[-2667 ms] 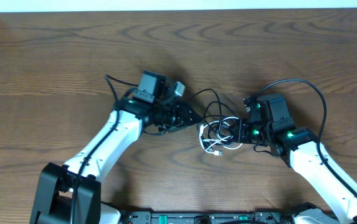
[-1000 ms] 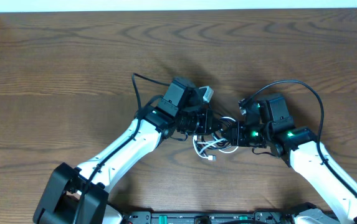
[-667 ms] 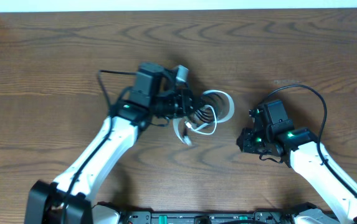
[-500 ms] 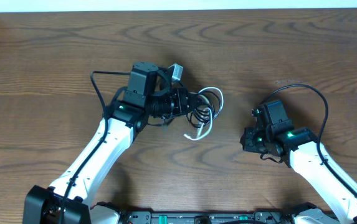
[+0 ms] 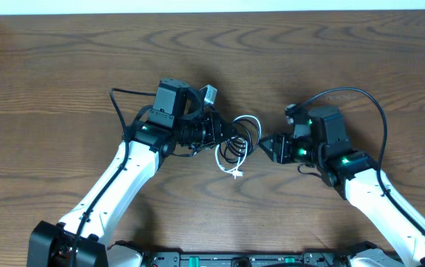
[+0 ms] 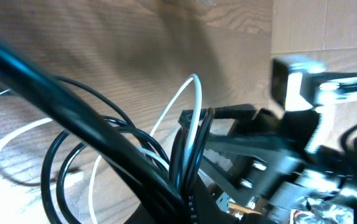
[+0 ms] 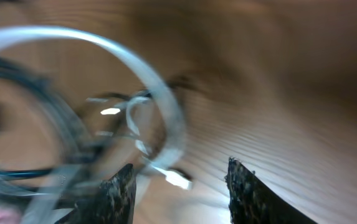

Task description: Untangle cables

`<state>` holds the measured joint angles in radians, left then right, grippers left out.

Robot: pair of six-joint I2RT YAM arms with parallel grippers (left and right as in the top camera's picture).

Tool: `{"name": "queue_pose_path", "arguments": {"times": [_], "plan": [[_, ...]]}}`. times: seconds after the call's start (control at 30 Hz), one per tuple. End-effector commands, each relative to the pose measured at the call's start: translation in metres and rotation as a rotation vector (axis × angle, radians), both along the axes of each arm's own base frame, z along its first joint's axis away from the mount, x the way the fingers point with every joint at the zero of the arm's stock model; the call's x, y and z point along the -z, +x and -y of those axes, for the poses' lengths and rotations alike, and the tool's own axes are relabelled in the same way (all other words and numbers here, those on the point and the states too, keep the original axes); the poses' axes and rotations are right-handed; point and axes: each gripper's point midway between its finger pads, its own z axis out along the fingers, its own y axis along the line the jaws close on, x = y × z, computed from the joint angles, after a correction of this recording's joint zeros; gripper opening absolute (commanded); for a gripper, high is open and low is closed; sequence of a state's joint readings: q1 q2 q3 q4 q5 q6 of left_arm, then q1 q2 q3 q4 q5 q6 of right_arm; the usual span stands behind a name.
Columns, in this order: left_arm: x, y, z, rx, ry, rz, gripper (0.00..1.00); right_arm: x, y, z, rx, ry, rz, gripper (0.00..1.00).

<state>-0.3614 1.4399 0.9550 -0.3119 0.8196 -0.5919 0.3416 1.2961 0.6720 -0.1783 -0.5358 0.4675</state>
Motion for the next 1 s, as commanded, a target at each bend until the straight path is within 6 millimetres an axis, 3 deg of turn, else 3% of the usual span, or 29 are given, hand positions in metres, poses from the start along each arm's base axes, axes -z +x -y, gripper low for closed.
{"name": "queue_pose_path", "arguments": {"times": [0.0, 0.2, 0.37, 0.5, 0.63, 0.97], "plan": [[-0.008, 0.003, 0.001, 0.016, -0.002, 0.046, 0.07, -0.025, -0.018, -0.026, -0.122, 0.188, -0.049, 0.44], [-0.009, -0.002, 0.009, 0.037, -0.006, 0.045, 0.08, -0.029, -0.023, -0.030, -0.104, 0.248, -0.133, 0.34], [-0.010, -0.003, 0.010, 0.037, -0.012, 0.039, 0.07, -0.026, -0.024, -0.029, -0.091, 0.239, -0.147, 0.33], [-0.014, -0.007, 0.014, 0.051, -0.043, 0.013, 0.07, -0.020, -0.017, -0.023, -0.045, 0.200, -0.136, 0.32], [-0.017, -0.012, 0.017, 0.077, -0.071, 0.002, 0.07, -0.013, -0.010, -0.016, 0.007, 0.155, -0.125, 0.24], [-0.018, -0.013, 0.017, 0.080, -0.075, -0.003, 0.07, -0.021, -0.012, -0.022, -0.003, 0.210, -0.148, 0.18]]}}
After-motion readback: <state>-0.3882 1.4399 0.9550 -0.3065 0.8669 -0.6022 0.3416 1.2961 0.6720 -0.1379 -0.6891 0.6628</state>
